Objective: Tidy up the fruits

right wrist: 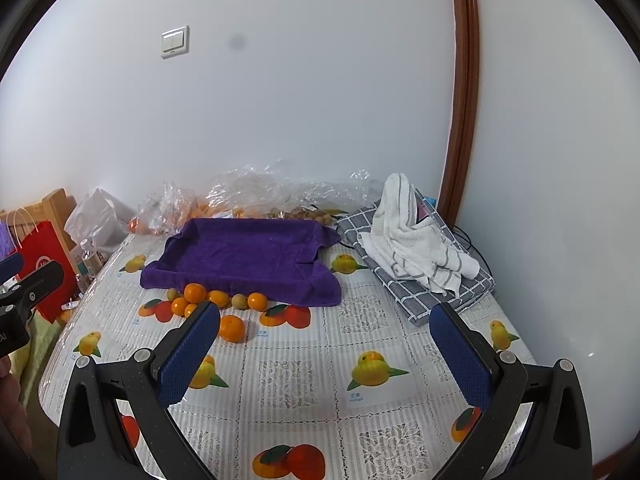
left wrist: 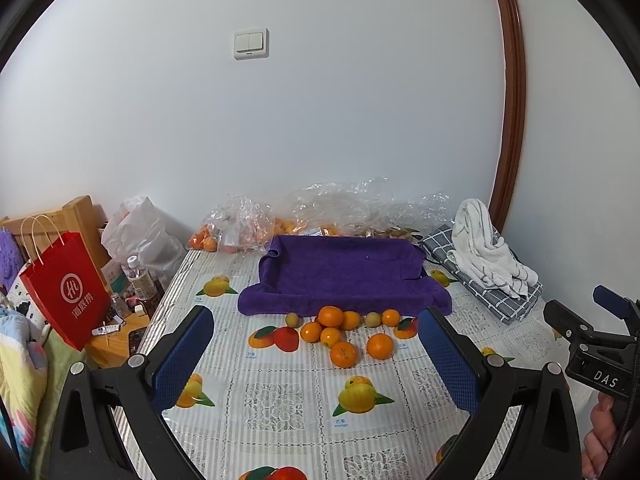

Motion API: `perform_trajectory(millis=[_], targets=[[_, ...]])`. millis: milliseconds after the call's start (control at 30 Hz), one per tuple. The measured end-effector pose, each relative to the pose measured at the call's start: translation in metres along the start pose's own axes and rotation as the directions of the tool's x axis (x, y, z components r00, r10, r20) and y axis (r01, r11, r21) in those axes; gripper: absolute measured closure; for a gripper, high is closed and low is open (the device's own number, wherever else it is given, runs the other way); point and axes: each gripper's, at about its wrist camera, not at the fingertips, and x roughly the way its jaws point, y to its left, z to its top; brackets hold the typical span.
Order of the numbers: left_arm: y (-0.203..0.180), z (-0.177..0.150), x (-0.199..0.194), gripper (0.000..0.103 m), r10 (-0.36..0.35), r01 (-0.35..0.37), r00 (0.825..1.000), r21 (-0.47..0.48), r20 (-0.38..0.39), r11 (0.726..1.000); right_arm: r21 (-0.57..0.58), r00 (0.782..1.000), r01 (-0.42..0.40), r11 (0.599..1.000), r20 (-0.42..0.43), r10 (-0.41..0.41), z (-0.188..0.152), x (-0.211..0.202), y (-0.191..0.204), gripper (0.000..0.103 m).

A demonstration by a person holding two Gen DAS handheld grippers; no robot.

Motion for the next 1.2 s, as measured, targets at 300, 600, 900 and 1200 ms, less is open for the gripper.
perform_trajectory(millis=[300,600,900,1200], targets=[[0.0007,-0.0014,-0.0011,0.000,-0.003,0.003,1.000,-0.004,0.003,1.000,0.000,1.000,0.002,1.000,0.002,-0.002,-0.0009,-0.0008,0.0005,0.000],[-0.0013,-0.0009,-0.0018,0.000,-0.004,0.004,1.000,-0.004,0.007,1.000,0.000,1.000,-0.002,1.000,0.004,0.002,0.0007,-0.0022,-0.0014,0.000],[-0.0010,-0.0011,-0.0027,0.000,-0.005,0.005,1.000,-0.007,0.007,1.000,-0.002,1.000,-0.004,1.000,0.004,0.004,0.0018,-0.0026,-0.0013,0.000],[-0.0015,-0.0009,-0.0037,0.000,-0.006,0.006,1.000,-0.007,0.007,1.000,-0.008,1.000,0.000,1.000,0.005,0.000,0.0040,-0.0039,0.0018,0.000]])
